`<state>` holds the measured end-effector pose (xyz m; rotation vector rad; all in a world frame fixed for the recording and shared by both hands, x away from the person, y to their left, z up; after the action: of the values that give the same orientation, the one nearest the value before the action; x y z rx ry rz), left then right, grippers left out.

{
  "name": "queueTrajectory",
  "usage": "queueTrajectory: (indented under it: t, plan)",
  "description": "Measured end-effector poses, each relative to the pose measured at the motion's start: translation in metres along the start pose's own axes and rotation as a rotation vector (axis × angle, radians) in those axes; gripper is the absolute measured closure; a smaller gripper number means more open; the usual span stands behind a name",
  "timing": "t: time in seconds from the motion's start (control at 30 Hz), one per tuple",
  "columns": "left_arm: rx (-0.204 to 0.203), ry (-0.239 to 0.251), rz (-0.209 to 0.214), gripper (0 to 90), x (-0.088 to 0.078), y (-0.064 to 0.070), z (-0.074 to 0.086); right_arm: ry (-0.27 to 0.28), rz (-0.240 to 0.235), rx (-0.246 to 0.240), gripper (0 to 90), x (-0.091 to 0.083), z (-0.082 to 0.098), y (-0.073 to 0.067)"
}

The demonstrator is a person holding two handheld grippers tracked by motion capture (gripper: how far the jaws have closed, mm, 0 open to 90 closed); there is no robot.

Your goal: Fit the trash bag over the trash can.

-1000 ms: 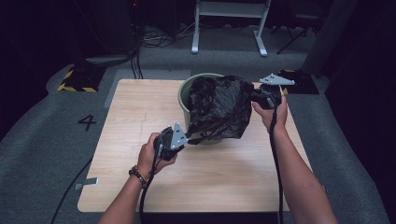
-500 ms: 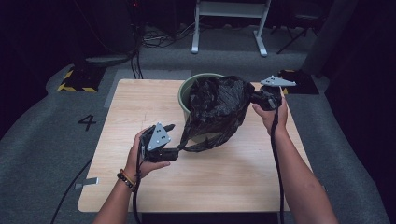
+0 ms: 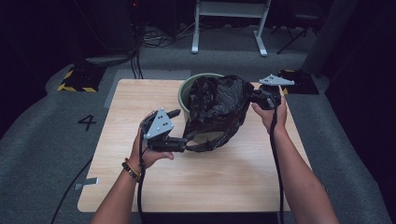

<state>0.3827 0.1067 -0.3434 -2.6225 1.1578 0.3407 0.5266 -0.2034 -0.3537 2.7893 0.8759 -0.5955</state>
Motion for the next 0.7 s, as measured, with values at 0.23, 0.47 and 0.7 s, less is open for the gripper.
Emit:
queueTrajectory:
  t: [0.23, 0.47, 0.7]
  plan:
    - [-0.041, 0.002, -0.02, 30.2, 0.018, -0.02, -0.023, 0.001, 0.004, -0.007, 88.4, 0.001, -0.003, -0.001]
    - [-0.016, -0.003, -0.059, 60.2, 0.03, -0.034, -0.03, 0.008, -0.004, -0.012, 88.1, 0.002, -0.003, -0.002]
    - [-0.01, -0.011, -0.083, 89.6, 0.038, -0.054, -0.03, 0.016, -0.006, -0.015, 83.8, 0.003, -0.003, 0.0]
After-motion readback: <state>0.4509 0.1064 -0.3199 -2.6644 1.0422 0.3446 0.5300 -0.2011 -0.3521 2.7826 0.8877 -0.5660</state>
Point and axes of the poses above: each handheld gripper's, and its own axes: x roughly forward along the jaws, z roughly out of its underside, y roughly to its right, the point moved 3 cm from there along x, roughly forward along the jaws, and after that the axes turned 1 degree about -z, right-handed, at the moved point
